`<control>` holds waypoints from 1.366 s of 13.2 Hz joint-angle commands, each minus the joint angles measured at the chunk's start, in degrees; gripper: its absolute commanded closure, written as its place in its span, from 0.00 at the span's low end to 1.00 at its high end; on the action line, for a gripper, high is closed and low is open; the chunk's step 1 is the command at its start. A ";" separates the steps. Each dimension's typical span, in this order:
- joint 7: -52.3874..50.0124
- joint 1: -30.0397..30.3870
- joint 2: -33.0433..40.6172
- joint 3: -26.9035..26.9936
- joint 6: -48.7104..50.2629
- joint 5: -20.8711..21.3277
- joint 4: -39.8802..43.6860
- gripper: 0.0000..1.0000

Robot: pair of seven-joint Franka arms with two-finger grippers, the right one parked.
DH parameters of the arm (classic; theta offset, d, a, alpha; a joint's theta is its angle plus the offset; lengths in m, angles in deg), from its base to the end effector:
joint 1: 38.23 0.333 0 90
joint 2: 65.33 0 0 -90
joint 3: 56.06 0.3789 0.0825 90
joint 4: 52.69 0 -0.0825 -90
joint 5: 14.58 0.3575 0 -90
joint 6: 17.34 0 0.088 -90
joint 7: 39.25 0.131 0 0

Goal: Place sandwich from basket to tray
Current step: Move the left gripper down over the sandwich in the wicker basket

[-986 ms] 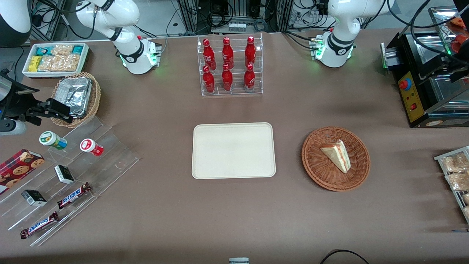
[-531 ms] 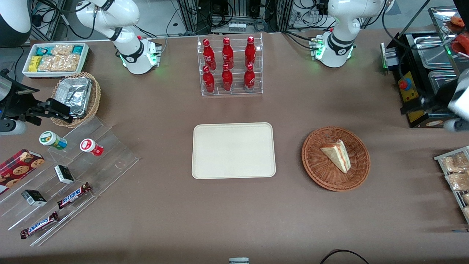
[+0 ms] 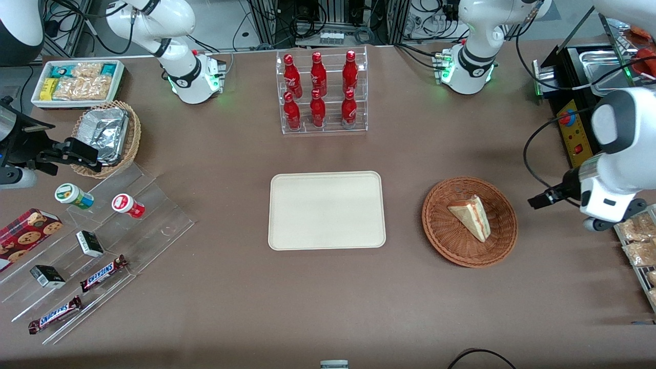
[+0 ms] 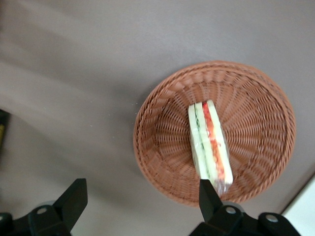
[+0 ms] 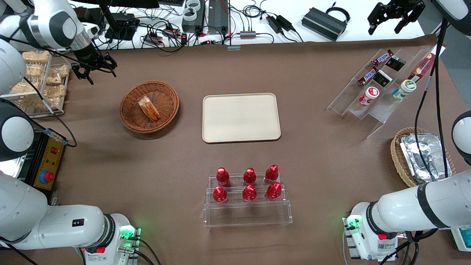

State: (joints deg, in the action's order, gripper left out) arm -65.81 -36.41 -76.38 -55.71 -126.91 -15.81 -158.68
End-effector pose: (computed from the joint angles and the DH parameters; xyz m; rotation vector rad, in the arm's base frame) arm 0.5794 0.0197 0.4587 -3.0244 -0.7882 0.2055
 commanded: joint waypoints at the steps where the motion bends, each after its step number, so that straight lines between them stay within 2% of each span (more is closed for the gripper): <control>1: -9.10 -2.51 1.12 -0.18 -5.02 -0.08 -4.47 0.00; 7: -19.39 -9.19 -3.18 -0.18 -13.20 0.36 -7.47 0.00; 14: -21.25 -9.55 -6.26 -0.26 -18.82 0.53 -10.63 0.00; 18: -22.13 -12.01 -7.23 -0.26 -20.59 0.44 -11.34 0.00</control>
State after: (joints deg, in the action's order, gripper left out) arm -86.40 -47.24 -83.46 -56.44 -146.16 -15.79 -169.24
